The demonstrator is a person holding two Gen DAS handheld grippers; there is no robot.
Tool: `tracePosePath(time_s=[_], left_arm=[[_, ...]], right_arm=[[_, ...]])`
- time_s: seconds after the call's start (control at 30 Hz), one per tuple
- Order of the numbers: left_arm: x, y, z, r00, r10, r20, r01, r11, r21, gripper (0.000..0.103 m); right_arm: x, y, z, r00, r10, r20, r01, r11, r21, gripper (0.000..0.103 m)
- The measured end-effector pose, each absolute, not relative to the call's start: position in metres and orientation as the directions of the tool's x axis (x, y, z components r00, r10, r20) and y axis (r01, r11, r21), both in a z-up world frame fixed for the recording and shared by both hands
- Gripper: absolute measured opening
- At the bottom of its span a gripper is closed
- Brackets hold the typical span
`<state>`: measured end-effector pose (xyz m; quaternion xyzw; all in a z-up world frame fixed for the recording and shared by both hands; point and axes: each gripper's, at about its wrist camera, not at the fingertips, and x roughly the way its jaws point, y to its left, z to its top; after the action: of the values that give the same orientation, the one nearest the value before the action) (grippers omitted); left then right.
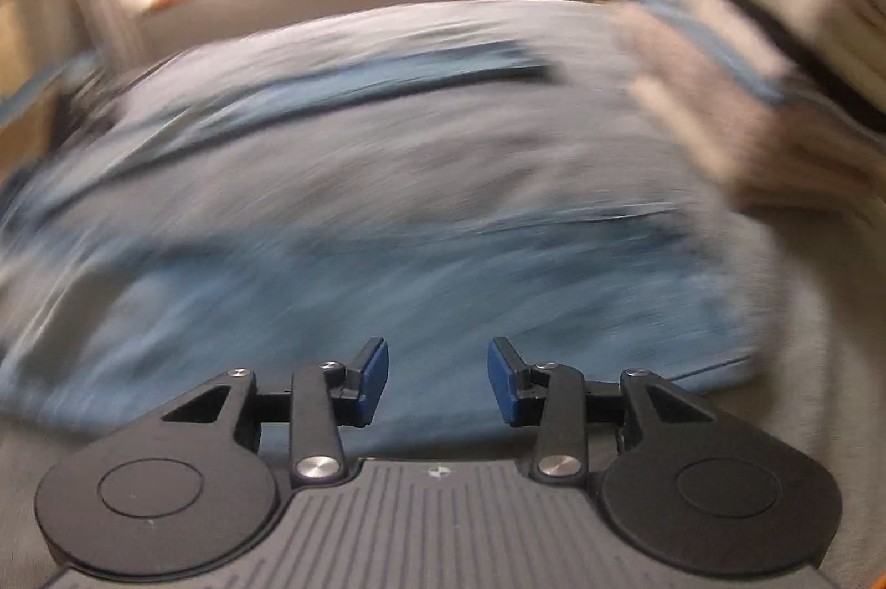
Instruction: Fold clothes
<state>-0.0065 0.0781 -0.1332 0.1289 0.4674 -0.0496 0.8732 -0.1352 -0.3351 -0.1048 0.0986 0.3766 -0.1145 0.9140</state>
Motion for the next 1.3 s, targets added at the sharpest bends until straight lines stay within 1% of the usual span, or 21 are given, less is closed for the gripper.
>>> tracePosePath(time_s=[0.07, 0.13, 0.2, 0.3, 0.37, 0.43, 0.47, 0.5, 0.53, 0.57, 0.67, 0.7, 0.8, 0.97, 1.03, 1.07, 1.1, 1.17, 1.3], left_arm=[[-0.008, 0.077, -0.131, 0.561, 0.037, -0.827, 0.216, 0.958, 0.19, 0.08], [-0.009, 0.075, -0.13, 0.57, 0.043, -0.821, 0.221, 0.954, 0.203, 0.08], [-0.01, 0.075, -0.129, 0.574, 0.049, -0.817, 0.222, 0.951, 0.213, 0.08], [-0.009, 0.075, -0.13, 0.576, 0.061, -0.815, 0.217, 0.95, 0.225, 0.08], [-0.007, 0.077, -0.129, 0.584, 0.067, -0.809, 0.205, 0.952, 0.227, 0.08], [-0.007, 0.077, -0.126, 0.595, 0.067, -0.801, 0.195, 0.955, 0.225, 0.08], [-0.007, 0.077, -0.125, 0.601, 0.066, -0.796, 0.19, 0.956, 0.223, 0.08], [-0.007, 0.078, -0.124, 0.606, 0.066, -0.793, 0.186, 0.957, 0.222, 0.08], [-0.008, 0.078, -0.123, 0.609, 0.065, -0.791, 0.185, 0.958, 0.221, 0.08], [-0.008, 0.078, -0.123, 0.612, 0.064, -0.788, 0.183, 0.958, 0.22, 0.08], [-0.007, 0.078, -0.124, 0.609, 0.077, -0.789, 0.172, 0.959, 0.227, 0.08], [-0.007, 0.078, -0.124, 0.609, 0.082, -0.789, 0.166, 0.959, 0.228, 0.08], [-0.005, 0.081, -0.124, 0.615, 0.096, -0.783, 0.142, 0.963, 0.229, 0.081], [0.0, 0.087, -0.13, 0.601, 0.118, -0.791, 0.096, 0.971, 0.218, 0.084], [0.002, 0.09, -0.133, 0.59, 0.123, -0.798, 0.077, 0.975, 0.208, 0.088], [0.003, 0.091, -0.135, 0.585, 0.126, -0.801, 0.067, 0.977, 0.203, 0.092], [0.004, 0.093, -0.136, 0.58, 0.128, -0.804, 0.058, 0.979, 0.198, 0.097], [0.006, 0.096, -0.139, 0.568, 0.13, -0.813, 0.037, 0.982, 0.183, 0.102], [0.011, 0.107, -0.14, 0.532, 0.099, -0.841, -0.013, 0.994, 0.109, 0.103]], right_arm=[[-0.124, -0.354, -0.114, 0.654, -0.182, -0.734, 0.367, 0.925, 0.098, 0.042], [-0.121, -0.36, -0.127, 0.614, -0.201, -0.763, 0.399, 0.914, 0.08, 0.043], [-0.131, -0.347, -0.127, 0.621, -0.209, -0.756, 0.384, 0.921, 0.062, 0.045], [-0.148, -0.326, -0.122, 0.609, -0.2, -0.767, 0.355, 0.934, 0.038, 0.059], [-0.154, -0.314, -0.115, 0.609, -0.154, -0.778, 0.333, 0.94, 0.075, 0.06], [-0.151, -0.299, -0.104, 0.628, -0.137, -0.766, 0.307, 0.948, 0.082, 0.06], [-0.148, -0.291, -0.098, 0.637, -0.13, -0.759, 0.291, 0.953, 0.08, 0.062], [-0.141, -0.283, -0.092, 0.649, -0.116, -0.752, 0.27, 0.959, 0.086, 0.066], [-0.133, -0.275, -0.087, 0.661, -0.092, -0.745, 0.247, 0.964, 0.101, 0.073], [-0.126, -0.267, -0.083, 0.672, -0.068, -0.737, 0.223, 0.968, 0.115, 0.075], [-0.096, -0.242, -0.076, 0.693, -0.025, -0.72, 0.16, 0.98, 0.121, 0.088], [-0.087, -0.233, -0.076, 0.696, -0.019, -0.718, 0.147, 0.982, 0.117, 0.095], [-0.061, -0.213, -0.082, 0.678, 0.006, -0.735, 0.132, 0.983, 0.129, 0.097], [-0.043, -0.186, -0.109, 0.594, 0.011, -0.804, 0.13, 0.985, 0.11, 0.102], [-0.039, -0.181, -0.125, 0.537, -0.006, -0.843, 0.143, 0.986, 0.084, 0.102], [-0.039, -0.178, -0.129, 0.525, -0.019, -0.851, 0.15, 0.986, 0.071, 0.103], [-0.041, -0.176, -0.13, 0.533, -0.029, -0.846, 0.146, 0.988, 0.059, 0.103], [-0.044, -0.173, -0.131, 0.539, -0.042, -0.842, 0.141, 0.989, 0.04, 0.103], [-0.043, -0.171, -0.13, 0.53, -0.053, -0.846, 0.149, 0.988, 0.031, 0.103]])
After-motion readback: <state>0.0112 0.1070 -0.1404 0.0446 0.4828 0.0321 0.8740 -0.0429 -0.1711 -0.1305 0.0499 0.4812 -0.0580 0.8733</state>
